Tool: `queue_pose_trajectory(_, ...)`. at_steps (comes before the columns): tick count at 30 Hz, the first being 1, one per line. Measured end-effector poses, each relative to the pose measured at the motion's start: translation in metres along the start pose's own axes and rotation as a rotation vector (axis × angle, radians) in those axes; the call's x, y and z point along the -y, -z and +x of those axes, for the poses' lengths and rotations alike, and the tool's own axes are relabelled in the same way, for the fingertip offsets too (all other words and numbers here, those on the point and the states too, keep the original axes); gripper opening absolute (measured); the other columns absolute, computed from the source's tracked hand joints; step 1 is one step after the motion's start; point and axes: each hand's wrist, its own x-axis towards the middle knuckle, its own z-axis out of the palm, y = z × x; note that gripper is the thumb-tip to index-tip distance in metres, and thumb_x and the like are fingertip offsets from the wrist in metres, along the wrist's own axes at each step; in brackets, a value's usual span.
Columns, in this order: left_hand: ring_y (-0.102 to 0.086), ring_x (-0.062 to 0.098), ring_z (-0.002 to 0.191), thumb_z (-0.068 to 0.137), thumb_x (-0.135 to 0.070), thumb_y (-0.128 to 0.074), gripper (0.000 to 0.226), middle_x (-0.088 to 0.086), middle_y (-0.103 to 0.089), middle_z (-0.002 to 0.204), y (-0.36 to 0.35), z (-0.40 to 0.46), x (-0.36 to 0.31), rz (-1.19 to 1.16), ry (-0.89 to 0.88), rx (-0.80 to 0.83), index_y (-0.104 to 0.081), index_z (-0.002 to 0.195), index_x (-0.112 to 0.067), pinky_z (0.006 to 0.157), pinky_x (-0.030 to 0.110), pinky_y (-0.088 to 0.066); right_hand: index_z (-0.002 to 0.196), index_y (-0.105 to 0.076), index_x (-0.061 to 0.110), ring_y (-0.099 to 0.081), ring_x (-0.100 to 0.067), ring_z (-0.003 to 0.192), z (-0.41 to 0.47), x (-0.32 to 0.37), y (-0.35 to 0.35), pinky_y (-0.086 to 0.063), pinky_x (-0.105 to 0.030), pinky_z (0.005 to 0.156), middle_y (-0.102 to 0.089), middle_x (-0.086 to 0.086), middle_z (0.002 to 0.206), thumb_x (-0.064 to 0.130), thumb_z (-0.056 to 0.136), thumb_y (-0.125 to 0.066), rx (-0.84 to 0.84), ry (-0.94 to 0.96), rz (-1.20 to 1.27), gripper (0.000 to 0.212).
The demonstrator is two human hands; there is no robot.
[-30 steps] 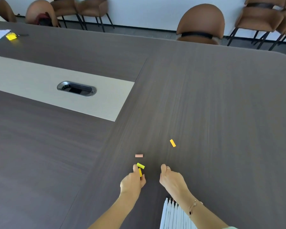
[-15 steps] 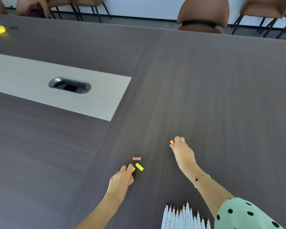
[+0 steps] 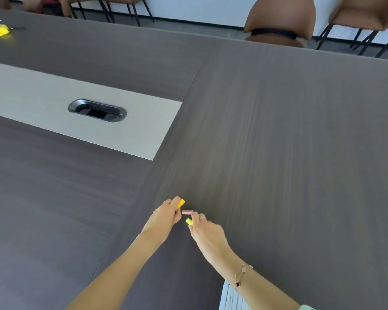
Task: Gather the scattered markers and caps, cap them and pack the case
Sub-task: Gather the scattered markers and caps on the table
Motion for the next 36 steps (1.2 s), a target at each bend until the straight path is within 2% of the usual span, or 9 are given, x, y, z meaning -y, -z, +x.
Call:
queue_pose_trajectory(2, -0.039, 0.014, 0.072, 0.097, -0.019, -0.040, 0.010, -0.005, -0.040, 0.088, -0.003, 0.003, 0.003, -0.013, 0.053, 0.050, -0.045, 0.106, -0.020, 0.076, 0.031, -0.044, 0.097, -0.049, 0.009, -0.046, -0.006, 0.029, -0.003, 0.009, -0.001, -0.027, -0.014, 0.030, -0.052, 0.003, 0.052, 0.046, 0.051, -0.087, 0.056, -0.022, 0.005, 0.070)
queue_pose_trajectory(4, -0.036, 0.010, 0.062, 0.098, -0.016, -0.039, 0.013, -0.006, -0.037, 0.085, -0.002, 0.002, 0.000, 0.019, 0.076, 0.121, -0.041, 0.110, -0.019, 0.065, 0.026, -0.045, 0.093, -0.046, 0.008, -0.045, -0.007, 0.029, -0.004, 0.011, 0.000, -0.028, -0.014, 0.030, -0.051, 0.004, 0.051, 0.037, 0.042, -0.092, 0.033, -0.039, -0.005, 0.075)
queue_pose_trajectory(6, -0.039, 0.011, 0.057, 0.101, -0.018, -0.034, 0.019, -0.002, -0.040, 0.090, 0.001, 0.000, -0.005, 0.021, 0.076, 0.166, -0.039, 0.120, -0.020, 0.053, 0.020, -0.034, 0.083, -0.053, 0.007, -0.044, -0.008, 0.026, -0.005, 0.009, 0.005, -0.027, -0.013, 0.030, -0.050, 0.003, 0.047, 0.028, 0.034, -0.093, 0.053, -0.051, -0.005, 0.067)
queue_pose_trajectory(12, -0.045, 0.019, 0.060, 0.100, -0.015, -0.033, 0.016, 0.002, -0.043, 0.098, -0.007, -0.005, -0.016, 0.085, 0.096, 0.241, -0.037, 0.114, -0.023, 0.050, 0.023, -0.031, 0.058, -0.064, 0.008, -0.036, -0.012, 0.016, -0.017, -0.047, 0.015, -0.014, -0.011, 0.033, -0.041, 0.001, 0.035, 0.017, 0.021, -0.091, 0.058, -0.188, 0.012, 0.047)
queue_pose_trajectory(15, -0.048, 0.015, 0.060, 0.099, -0.013, -0.037, 0.020, 0.002, -0.046, 0.105, -0.008, -0.003, -0.030, 0.100, 0.080, 0.255, -0.036, 0.116, -0.023, 0.047, 0.019, -0.027, 0.087, -0.064, 0.001, -0.058, -0.014, 0.035, -0.041, -0.085, 0.035, -0.040, -0.021, 0.033, -0.060, -0.003, 0.058, 0.020, 0.054, -0.087, 0.204, -0.237, -0.038, 0.044)
queue_pose_trajectory(18, -0.045, 0.012, 0.057, 0.099, -0.011, -0.038, 0.027, 0.003, -0.047, 0.110, -0.015, -0.004, -0.053, 0.165, -0.004, 0.289, -0.034, 0.123, -0.022, 0.046, 0.019, -0.027, 0.126, -0.042, 0.006, -0.070, -0.020, 0.082, -0.067, -0.115, 0.044, -0.056, -0.031, 0.069, -0.064, -0.005, 0.106, 0.022, 0.099, -0.041, 0.310, -0.244, 0.019, 0.032)
queue_pose_trajectory(28, -0.057, 0.010, 0.078, 0.102, -0.035, -0.035, 0.026, 0.001, -0.053, 0.110, -0.069, -0.011, -0.144, 0.105, -0.365, 0.321, -0.043, 0.122, -0.021, 0.066, 0.015, -0.042, 0.128, -0.042, 0.014, -0.065, -0.018, 0.096, -0.114, -0.140, 0.045, -0.054, -0.025, 0.082, -0.055, -0.004, 0.122, 0.031, 0.099, -0.044, 0.342, -0.147, 0.189, 0.034)
queue_pose_trajectory(33, -0.059, 0.005, 0.090, 0.098, -0.040, -0.044, 0.030, -0.004, -0.050, 0.115, -0.074, -0.014, -0.143, 0.030, -0.354, 0.303, -0.045, 0.123, -0.024, 0.076, 0.011, -0.046, 0.129, -0.041, 0.019, -0.063, -0.015, 0.100, -0.121, -0.143, 0.043, -0.051, -0.020, 0.083, -0.050, -0.002, 0.124, 0.035, 0.096, -0.051, 0.296, -0.150, 0.297, 0.038)
queue_pose_trajectory(36, -0.060, 0.003, 0.104, 0.095, -0.040, -0.050, 0.047, -0.006, -0.048, 0.125, -0.070, -0.013, -0.140, -0.010, -0.322, 0.293, -0.036, 0.138, -0.027, 0.082, 0.009, -0.046, 0.146, -0.027, 0.024, -0.061, -0.016, 0.111, -0.125, -0.143, 0.041, -0.051, -0.021, 0.089, -0.046, -0.001, 0.138, 0.037, 0.094, -0.053, 0.287, -0.168, 0.358, 0.059)
